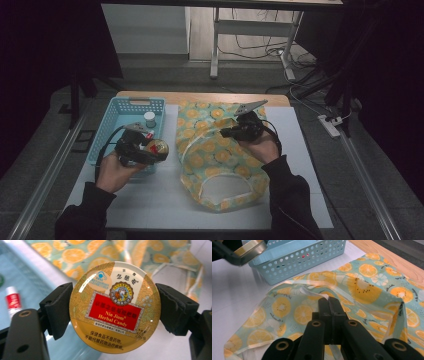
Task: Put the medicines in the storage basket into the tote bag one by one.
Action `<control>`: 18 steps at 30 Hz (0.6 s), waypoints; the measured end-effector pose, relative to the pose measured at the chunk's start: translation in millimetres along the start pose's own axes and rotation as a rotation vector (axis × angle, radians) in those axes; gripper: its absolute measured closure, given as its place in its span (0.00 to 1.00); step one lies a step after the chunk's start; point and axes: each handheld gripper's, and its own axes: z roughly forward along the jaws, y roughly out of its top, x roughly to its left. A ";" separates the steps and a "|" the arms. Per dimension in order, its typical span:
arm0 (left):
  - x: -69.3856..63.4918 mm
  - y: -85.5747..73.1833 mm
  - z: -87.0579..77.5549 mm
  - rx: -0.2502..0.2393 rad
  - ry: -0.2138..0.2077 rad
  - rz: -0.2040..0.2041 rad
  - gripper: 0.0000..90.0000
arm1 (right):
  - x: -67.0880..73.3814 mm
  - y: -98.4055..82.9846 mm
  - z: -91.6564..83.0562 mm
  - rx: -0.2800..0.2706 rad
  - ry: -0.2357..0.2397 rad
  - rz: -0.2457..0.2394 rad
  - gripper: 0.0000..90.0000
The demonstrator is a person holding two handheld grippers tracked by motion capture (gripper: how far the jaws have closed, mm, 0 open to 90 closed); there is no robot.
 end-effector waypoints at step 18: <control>-41.9 25.2 34.5 0.012 -0.091 0.076 0.23 | -1.3 -1.1 1.6 0.000 -0.004 0.004 1.00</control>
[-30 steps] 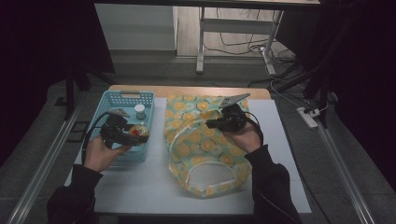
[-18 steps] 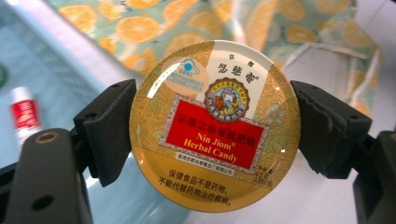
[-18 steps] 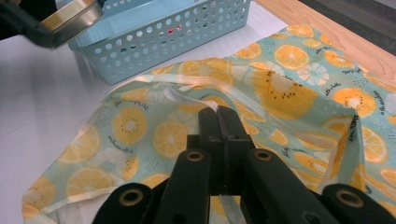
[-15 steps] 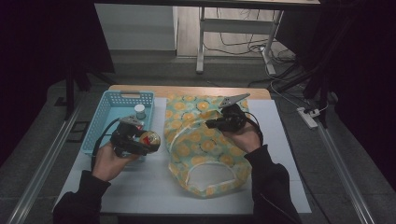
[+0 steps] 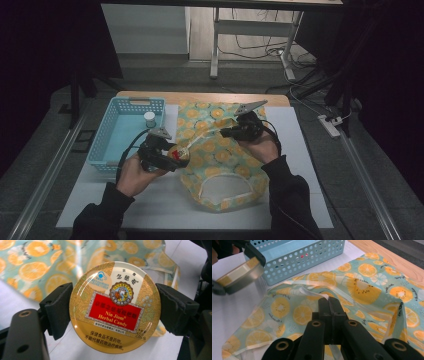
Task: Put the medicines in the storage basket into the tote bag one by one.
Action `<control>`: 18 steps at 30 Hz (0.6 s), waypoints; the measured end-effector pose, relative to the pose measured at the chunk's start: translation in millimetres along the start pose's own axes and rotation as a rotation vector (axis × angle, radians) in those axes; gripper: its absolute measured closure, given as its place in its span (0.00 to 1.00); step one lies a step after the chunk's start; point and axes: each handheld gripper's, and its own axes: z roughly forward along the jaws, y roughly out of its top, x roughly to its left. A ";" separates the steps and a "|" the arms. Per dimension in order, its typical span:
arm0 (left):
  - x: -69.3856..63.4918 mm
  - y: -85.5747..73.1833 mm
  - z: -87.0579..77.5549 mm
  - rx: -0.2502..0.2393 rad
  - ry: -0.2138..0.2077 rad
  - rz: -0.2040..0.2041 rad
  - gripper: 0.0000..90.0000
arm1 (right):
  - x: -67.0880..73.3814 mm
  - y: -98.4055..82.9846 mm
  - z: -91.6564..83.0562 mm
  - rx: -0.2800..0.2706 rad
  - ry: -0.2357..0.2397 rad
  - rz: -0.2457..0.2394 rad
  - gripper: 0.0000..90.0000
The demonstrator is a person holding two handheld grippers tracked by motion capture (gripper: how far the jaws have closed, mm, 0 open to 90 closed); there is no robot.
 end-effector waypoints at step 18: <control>-18.5 25.4 46.2 0.032 -0.029 0.075 0.22 | -1.5 -1.0 0.7 -0.005 -0.010 0.004 1.00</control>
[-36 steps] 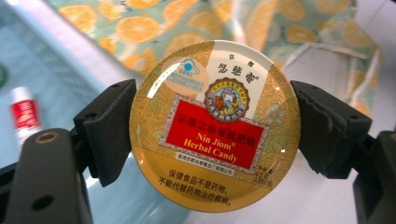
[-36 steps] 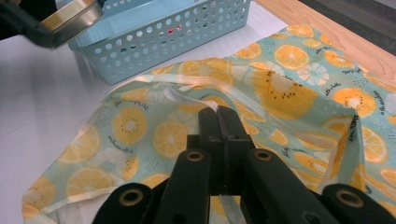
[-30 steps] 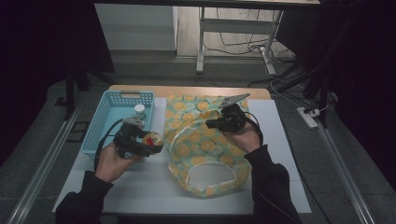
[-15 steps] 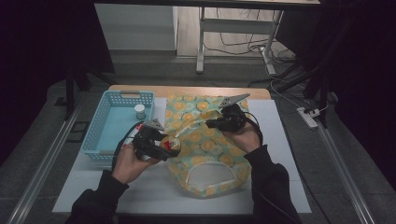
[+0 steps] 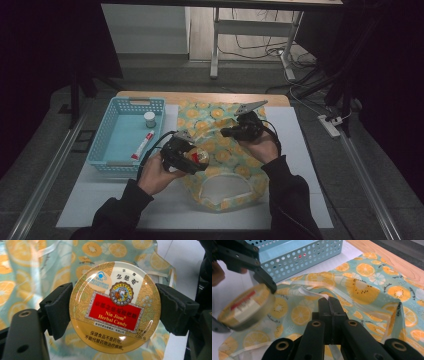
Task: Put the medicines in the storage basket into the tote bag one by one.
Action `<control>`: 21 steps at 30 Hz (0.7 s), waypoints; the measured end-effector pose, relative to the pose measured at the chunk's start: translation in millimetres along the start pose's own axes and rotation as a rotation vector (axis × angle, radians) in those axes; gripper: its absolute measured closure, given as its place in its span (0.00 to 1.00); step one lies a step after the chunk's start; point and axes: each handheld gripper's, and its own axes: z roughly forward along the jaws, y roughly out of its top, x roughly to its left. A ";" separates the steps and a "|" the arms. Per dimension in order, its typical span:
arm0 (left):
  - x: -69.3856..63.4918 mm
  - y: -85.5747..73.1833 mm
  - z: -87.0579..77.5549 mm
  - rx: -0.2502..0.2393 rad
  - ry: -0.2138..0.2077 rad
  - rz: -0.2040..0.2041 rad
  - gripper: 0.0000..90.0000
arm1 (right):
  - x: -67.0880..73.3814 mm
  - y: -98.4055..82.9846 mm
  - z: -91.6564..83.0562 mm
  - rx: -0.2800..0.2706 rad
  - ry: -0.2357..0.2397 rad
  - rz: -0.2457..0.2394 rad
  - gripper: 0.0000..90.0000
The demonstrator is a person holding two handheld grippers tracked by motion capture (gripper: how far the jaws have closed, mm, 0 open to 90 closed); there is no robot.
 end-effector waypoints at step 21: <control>-1.6 25.1 48.6 0.019 -0.012 0.053 0.22 | -3.6 -1.5 1.0 -0.017 -0.029 0.013 1.00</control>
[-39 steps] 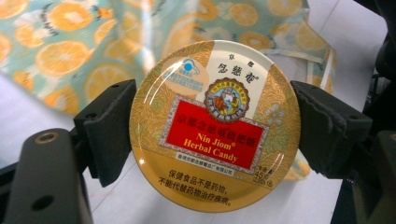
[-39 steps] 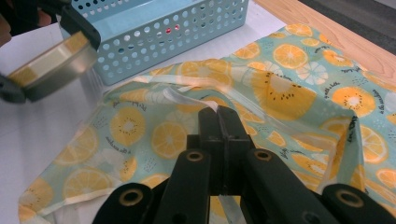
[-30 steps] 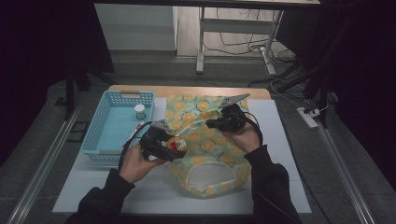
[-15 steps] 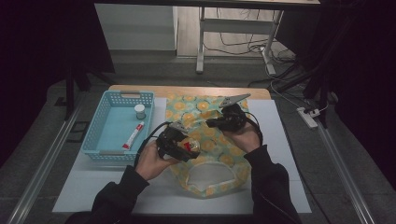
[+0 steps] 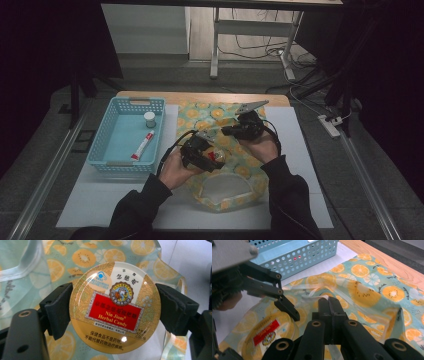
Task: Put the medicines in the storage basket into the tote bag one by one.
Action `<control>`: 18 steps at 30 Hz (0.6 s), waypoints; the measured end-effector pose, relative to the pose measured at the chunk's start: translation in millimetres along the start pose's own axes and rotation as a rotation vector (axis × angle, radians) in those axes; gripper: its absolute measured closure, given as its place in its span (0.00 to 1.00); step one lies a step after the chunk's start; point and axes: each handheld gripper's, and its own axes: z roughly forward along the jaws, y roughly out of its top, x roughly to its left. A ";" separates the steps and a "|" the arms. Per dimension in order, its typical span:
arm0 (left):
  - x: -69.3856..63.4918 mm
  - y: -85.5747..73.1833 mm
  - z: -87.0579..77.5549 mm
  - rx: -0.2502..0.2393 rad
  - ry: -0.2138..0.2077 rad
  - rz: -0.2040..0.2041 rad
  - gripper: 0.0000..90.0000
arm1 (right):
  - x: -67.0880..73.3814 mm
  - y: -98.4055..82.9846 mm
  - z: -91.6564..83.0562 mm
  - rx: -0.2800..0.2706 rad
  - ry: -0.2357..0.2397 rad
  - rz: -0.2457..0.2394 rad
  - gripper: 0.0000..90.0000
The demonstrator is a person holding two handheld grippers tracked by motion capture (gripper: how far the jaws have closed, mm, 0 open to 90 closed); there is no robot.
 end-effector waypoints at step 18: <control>27.9 0.6 34.5 0.029 0.055 -0.037 0.22 | -2.9 -2.4 4.2 0.008 -0.021 0.003 1.00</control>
